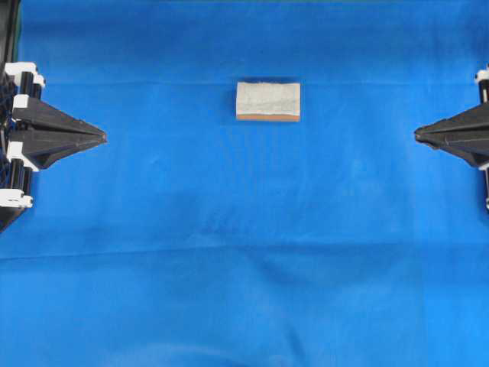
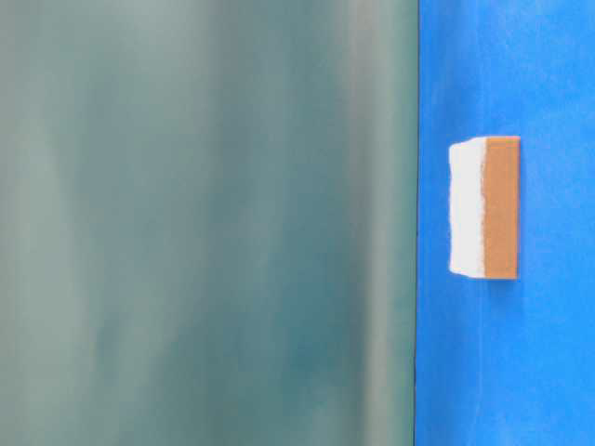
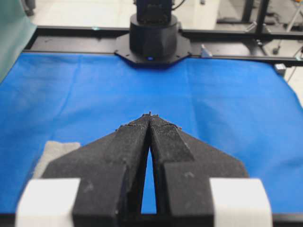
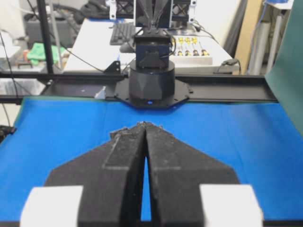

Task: Hand over the sponge with the left arm and wipe it with the right arm.
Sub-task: 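Reach the left gripper to the sponge and grasp it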

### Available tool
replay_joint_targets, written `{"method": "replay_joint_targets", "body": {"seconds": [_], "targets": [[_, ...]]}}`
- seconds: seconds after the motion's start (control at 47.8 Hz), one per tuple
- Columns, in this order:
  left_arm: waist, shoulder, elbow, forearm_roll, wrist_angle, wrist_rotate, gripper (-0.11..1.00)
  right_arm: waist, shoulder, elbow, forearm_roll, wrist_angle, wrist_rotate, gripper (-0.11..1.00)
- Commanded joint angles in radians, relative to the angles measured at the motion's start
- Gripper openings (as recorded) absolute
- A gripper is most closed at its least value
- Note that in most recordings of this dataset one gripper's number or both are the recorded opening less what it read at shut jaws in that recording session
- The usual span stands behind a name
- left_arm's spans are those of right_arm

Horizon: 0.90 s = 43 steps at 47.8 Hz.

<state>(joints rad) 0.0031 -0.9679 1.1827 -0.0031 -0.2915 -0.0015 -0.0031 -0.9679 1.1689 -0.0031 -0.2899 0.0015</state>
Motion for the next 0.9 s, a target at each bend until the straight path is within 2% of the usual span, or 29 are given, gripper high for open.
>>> {"method": "replay_joint_targets", "body": {"seconds": [0.0, 0.146, 0.523, 0.627, 0.773, 0.815, 0.878], "targets": [[0.015, 0.025, -0.028, -0.017, -0.012, 0.012, 0.0, -0.006, 0.014, -0.02, 0.0, 0.0, -0.009, 0.0], [0.043, 0.067, -0.031, -0.017, -0.044, 0.017, 0.0, -0.014, 0.041, -0.037, 0.0, 0.071, -0.008, 0.0], [0.195, 0.304, -0.094, -0.015, -0.064, 0.018, 0.03, -0.028, 0.061, -0.043, 0.0, 0.078, -0.005, 0.0], [0.213, 0.399, -0.132, -0.015, -0.064, 0.037, 0.24, -0.028, 0.061, -0.041, 0.0, 0.08, -0.003, 0.0], [0.219, 0.558, -0.219, -0.015, -0.055, 0.132, 0.69, -0.028, 0.063, -0.041, 0.0, 0.08, 0.002, 0.0], [0.219, 0.6, -0.245, -0.017, -0.052, 0.17, 0.79, -0.028, 0.063, -0.041, 0.002, 0.08, 0.003, 0.0], [0.224, 0.664, -0.287, -0.017, -0.048, 0.193, 0.9, -0.028, 0.064, -0.041, 0.002, 0.08, 0.006, 0.0]]}}
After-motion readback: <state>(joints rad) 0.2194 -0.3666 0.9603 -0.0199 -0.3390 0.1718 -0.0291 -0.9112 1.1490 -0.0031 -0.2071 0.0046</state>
